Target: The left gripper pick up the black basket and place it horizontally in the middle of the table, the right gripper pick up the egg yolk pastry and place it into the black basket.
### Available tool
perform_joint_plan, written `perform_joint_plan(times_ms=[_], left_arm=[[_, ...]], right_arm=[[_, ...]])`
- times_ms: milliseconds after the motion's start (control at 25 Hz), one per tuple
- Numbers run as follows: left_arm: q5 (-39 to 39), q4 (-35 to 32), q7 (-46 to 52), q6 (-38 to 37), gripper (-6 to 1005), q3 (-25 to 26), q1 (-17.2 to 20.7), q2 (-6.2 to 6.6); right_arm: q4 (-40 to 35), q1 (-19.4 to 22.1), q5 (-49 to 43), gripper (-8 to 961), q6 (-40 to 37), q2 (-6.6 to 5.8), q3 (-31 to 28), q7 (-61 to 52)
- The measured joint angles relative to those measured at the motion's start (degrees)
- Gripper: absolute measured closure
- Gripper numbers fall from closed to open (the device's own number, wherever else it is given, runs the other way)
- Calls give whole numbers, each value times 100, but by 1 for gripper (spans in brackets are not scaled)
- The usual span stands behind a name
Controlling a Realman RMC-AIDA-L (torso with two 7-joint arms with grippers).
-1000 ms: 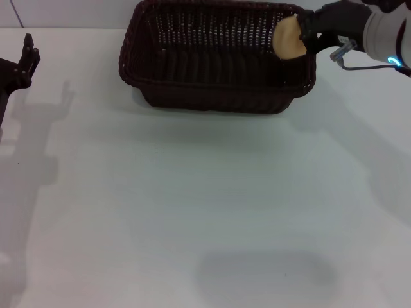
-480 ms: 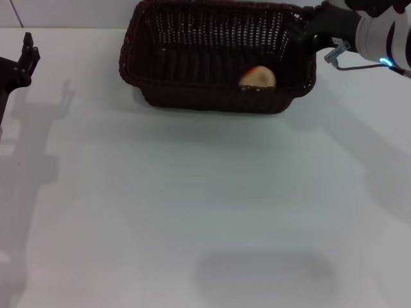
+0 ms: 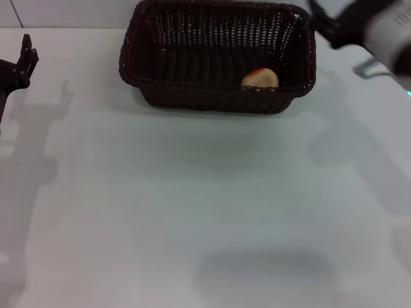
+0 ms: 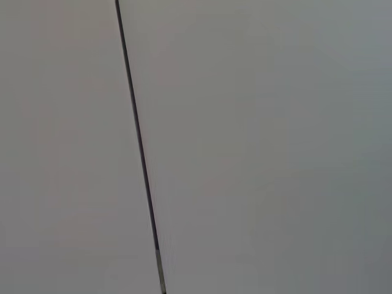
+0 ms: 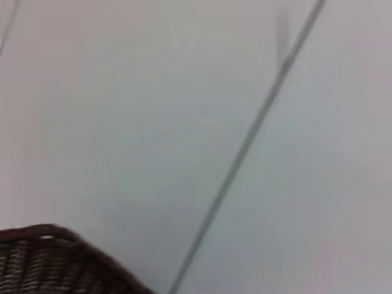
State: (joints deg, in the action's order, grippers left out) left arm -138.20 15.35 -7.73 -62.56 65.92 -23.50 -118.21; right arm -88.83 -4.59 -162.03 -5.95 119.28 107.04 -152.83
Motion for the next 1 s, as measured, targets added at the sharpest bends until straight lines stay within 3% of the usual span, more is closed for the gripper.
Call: perform_joint_plan(times_ms=[160, 280, 480, 680, 840, 1000], left_arm=[[6, -45, 0, -2, 189, 0, 2, -3], [18, -50, 3, -2, 189, 12, 14, -7], [21, 7, 19, -9, 189, 69, 96, -21], [21, 5, 270, -31, 190, 56, 151, -27], [22, 9, 373, -38, 189, 40, 215, -29], [21, 11, 375, -51, 190, 37, 261, -35]], right_arm=[[615, 675, 164, 323, 1678, 13, 253, -32], [1434, 917, 648, 322, 3118, 12, 479, -43], [3013, 1045, 1767, 323, 5509, 12, 976, -105], [4509, 907, 3058, 322, 7452, 13, 1700, -455], [5229, 749, 4172, 322, 8179, 13, 2295, -667], [5519, 731, 4596, 323, 8323, 13, 2397, -919]])
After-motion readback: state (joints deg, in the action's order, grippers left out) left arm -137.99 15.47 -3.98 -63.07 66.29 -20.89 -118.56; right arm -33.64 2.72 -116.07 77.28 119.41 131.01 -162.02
